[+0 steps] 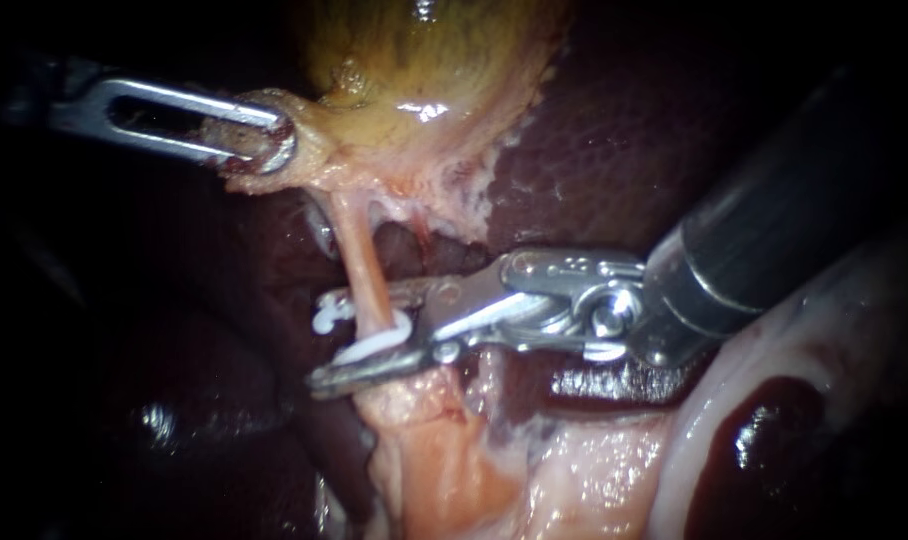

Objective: Clipping second clip left tube

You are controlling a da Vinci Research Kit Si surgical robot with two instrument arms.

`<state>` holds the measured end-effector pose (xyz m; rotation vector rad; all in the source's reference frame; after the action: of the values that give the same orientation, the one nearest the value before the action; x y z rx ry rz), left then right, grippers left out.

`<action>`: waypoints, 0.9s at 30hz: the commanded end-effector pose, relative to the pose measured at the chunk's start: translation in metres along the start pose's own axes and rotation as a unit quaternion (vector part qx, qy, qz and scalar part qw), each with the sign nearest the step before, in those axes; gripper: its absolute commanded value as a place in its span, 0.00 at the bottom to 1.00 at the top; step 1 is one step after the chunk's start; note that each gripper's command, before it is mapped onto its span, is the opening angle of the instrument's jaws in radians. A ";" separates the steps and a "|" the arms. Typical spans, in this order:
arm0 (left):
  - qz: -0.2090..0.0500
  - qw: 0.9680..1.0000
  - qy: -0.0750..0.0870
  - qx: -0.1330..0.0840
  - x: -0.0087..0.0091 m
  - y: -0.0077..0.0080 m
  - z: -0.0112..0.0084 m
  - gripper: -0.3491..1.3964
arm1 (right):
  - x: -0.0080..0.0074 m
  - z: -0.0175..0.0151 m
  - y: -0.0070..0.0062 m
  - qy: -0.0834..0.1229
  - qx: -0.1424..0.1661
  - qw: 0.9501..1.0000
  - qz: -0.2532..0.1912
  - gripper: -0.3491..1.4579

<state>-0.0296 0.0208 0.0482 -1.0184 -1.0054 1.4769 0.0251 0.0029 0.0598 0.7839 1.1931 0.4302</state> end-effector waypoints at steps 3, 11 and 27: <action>0.000 1.000 0.000 0.000 0.0000 0.0000 -0.0001 0.00 | 0.0007 -0.0004 -0.0011 0.015 0.018 1.000 0.001 0.46; 0.000 1.000 -0.001 -0.001 -0.0001 -0.0001 -0.0001 0.00 | 0.0015 -0.0009 -0.0028 0.015 0.048 0.999 0.000 0.45; 0.000 1.000 -0.001 -0.001 -0.0001 -0.0001 -0.0002 0.00 | 0.0008 -0.0011 -0.0033 0.007 0.074 0.997 -0.009 0.40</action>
<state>-0.0294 0.0208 0.0482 -1.0188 -1.0076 1.4782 0.0240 0.0016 0.0566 0.8977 1.2538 0.3343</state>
